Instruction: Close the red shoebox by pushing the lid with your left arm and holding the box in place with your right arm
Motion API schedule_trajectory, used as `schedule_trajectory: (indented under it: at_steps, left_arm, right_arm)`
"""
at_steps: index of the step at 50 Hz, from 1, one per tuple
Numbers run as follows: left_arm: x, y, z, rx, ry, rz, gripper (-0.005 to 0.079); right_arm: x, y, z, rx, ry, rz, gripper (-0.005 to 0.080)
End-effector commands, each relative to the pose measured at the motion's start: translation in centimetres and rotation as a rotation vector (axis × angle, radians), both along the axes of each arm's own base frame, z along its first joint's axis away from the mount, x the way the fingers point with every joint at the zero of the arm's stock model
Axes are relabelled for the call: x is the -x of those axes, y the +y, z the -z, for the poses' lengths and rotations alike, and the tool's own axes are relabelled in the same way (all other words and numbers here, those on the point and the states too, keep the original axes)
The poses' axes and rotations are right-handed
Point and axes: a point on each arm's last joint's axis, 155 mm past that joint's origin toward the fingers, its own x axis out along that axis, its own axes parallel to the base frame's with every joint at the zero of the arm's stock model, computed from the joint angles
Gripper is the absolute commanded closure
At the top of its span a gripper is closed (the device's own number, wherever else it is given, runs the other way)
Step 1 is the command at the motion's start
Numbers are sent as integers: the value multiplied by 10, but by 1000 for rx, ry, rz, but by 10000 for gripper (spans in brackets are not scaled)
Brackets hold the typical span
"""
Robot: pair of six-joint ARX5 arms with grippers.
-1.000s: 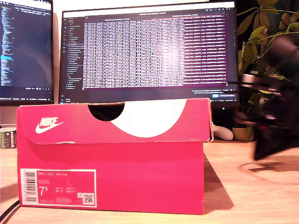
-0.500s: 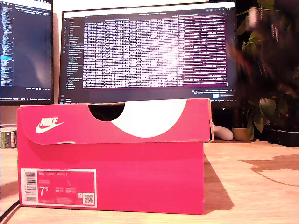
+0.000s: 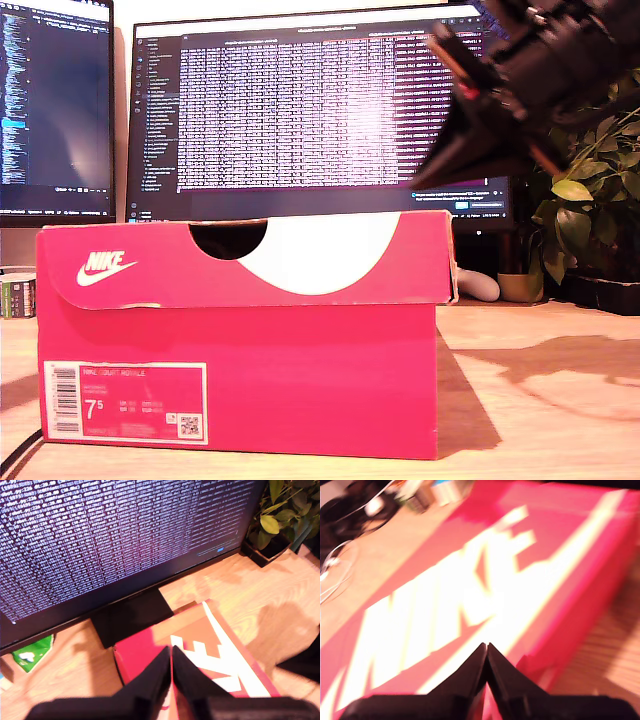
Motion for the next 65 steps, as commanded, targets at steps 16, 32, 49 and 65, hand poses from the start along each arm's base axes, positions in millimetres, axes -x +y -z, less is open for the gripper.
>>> schedule_trajectory:
  at_steps: [16,32,49,65]
  left_arm:
    - [-12,11,48,-26,128,-6,762]
    - [-9,12,83,-60,217,5,762]
    - [-3,8,74,-44,192,26,762]
    - [25,20,12,-16,31,6,762]
  right_arm:
    - [3,-1,28,69,59,0,765]
    - [9,3,44,136,67,-24,764]
    - [3,0,41,145,40,-4,764]
    - [-11,-4,31,149,-31,34,764]
